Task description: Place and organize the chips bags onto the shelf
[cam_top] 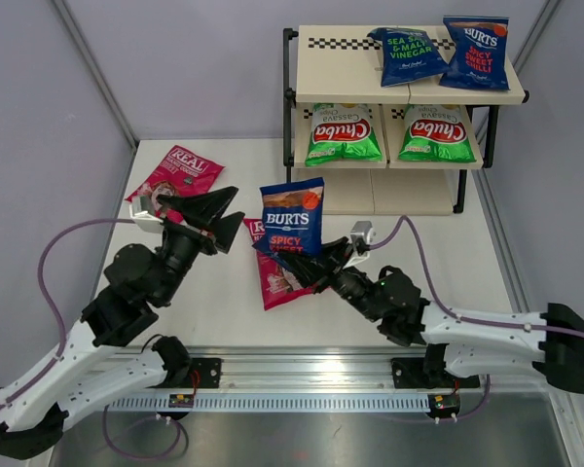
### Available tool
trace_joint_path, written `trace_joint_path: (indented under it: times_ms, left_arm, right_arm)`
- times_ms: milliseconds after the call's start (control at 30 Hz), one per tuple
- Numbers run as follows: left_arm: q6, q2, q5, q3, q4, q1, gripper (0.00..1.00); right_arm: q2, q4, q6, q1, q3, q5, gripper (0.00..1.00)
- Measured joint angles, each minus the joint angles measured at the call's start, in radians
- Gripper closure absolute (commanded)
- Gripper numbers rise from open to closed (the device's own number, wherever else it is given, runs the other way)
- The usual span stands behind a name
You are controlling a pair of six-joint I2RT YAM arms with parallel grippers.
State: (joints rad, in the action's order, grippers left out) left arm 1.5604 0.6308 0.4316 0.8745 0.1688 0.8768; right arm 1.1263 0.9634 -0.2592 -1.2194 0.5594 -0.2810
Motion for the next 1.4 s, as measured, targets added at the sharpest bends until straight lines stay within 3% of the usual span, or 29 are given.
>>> trace_joint_path:
  times_ms: [100,233,433,567,733,933,1033,1133,1167,1367,1400]
  left_arm:
    - [-0.233,-0.034,-0.022,0.043,-0.014,0.0,0.01]
    - [-0.521,-0.005,-0.152,0.163,-0.005,-0.002,0.01]
    - [-0.777,0.167,-0.58,0.264,-0.095,0.007,0.01]
    - [-0.84,0.234,-0.799,0.199,-0.177,0.032,0.01]
    - [-0.85,0.213,-0.955,0.124,-0.294,0.036,0.01]
    - [-0.808,0.206,-1.099,0.115,-0.444,0.042,0.02]
    - [-0.805,0.201,-1.131,0.116,-0.445,0.043,0.04]
    - [-0.835,0.2,-1.126,0.136,-0.35,0.044,0.09]
    - [-0.848,0.2,-1.122,0.144,-0.317,0.045,0.16]
    - [-0.916,0.201,-1.123,0.163,-0.162,0.046,0.37]
    - [-0.926,0.203,-1.132,0.165,-0.148,0.046,0.47]
  right_arm:
    - [-0.158,-0.163,-0.002,0.0,-0.002,0.051,0.89]
    - [-0.358,-0.46,0.001,0.001,0.059,0.176,0.93]
    - [-0.486,-0.867,0.01,0.001,0.276,0.416,0.93]
    - [-0.531,-1.016,0.009,0.001,0.343,0.512,0.93]
    - [-0.537,-1.145,0.008,0.001,0.361,0.572,0.91]
    - [-0.475,-1.213,0.01,0.001,0.393,0.6,0.91]
    - [-0.462,-1.235,0.011,0.001,0.401,0.616,0.91]
    - [-0.453,-1.255,0.016,0.001,0.413,0.64,0.9]
    - [-0.448,-1.258,0.019,0.001,0.419,0.645,0.89]
    - [-0.417,-1.308,0.042,0.001,0.46,0.668,0.89]
    - [-0.411,-1.32,0.047,0.001,0.463,0.668,0.89]
